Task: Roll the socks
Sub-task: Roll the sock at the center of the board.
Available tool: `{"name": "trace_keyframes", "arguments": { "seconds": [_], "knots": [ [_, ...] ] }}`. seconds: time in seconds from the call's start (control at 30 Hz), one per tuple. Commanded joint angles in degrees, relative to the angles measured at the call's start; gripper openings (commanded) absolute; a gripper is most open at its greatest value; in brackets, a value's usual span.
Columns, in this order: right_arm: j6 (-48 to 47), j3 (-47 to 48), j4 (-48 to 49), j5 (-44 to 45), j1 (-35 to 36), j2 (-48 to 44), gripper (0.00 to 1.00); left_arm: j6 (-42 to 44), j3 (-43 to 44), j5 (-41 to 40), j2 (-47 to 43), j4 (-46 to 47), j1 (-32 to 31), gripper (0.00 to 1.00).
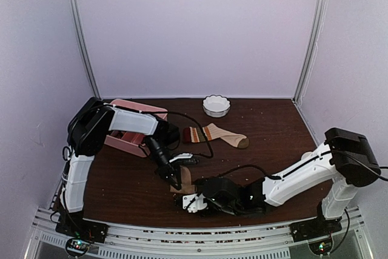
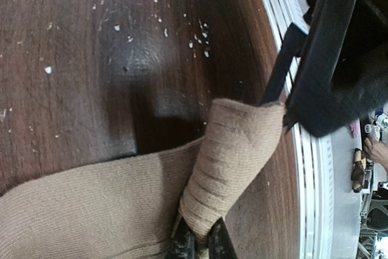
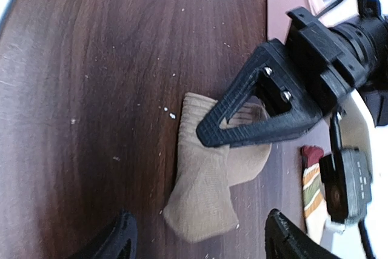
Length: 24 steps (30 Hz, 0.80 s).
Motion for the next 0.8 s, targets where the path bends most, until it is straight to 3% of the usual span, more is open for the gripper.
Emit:
{"name": "trace_keyframes", "arguments": {
  "seconds": [0.0, 0.4, 0.53, 0.63, 0.67, 0.7, 0.77],
  "knots": [
    [-8.34, 3.83, -1.68, 3.36, -0.45, 4.64, 0.68, 3.17, 1.66, 0.32, 1.78, -3.08, 0.31, 0.00],
    [-10.22, 9.66, -5.05, 1.37, -3.83, 10.24, 0.27, 7.36, 4.80, 1.62, 4.35, -8.20, 0.23, 0.01],
    [-7.44, 12.27, -9.73, -2.53, -4.93, 10.99, 0.08, 8.10, 5.22, 2.02, 4.45, -9.38, 0.23, 0.05],
    [-4.48, 14.62, -14.70, -6.70, -5.41, 11.29, 0.02, 7.55, 5.25, 1.42, 3.83, -9.39, 0.23, 0.18],
    [-2.94, 15.57, -16.50, -8.21, -5.48, 11.41, 0.00, 6.34, 4.75, 0.47, 3.08, -8.22, 0.23, 0.28],
    [-1.63, 16.36, -18.73, -10.12, -5.59, 11.34, 0.00, 4.47, 3.51, -1.08, 1.55, -4.96, 0.19, 0.49],
    [1.65, 17.23, -21.63, -13.86, -5.91, 11.29, 0.00, 1.16, -0.93, -4.49, -4.35, 2.11, 0.30, 0.54]
  ]
}}
